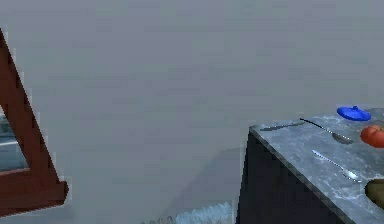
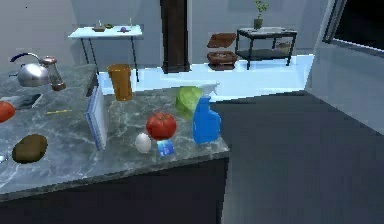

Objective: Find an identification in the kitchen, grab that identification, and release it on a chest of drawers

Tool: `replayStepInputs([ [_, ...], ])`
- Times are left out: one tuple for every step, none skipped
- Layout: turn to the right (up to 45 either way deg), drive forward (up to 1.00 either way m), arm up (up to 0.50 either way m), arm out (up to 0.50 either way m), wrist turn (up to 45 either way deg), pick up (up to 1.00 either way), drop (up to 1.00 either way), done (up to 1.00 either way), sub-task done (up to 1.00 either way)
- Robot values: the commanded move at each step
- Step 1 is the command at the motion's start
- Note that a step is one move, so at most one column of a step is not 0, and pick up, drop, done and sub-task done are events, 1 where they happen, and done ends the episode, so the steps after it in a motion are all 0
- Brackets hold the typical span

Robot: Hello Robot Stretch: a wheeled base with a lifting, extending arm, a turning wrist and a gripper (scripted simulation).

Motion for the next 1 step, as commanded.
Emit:
replayStepInputs([
  [0.0,0.0,0.5,0.0,0.0,0.0,0.0,0.0,0.0],
])
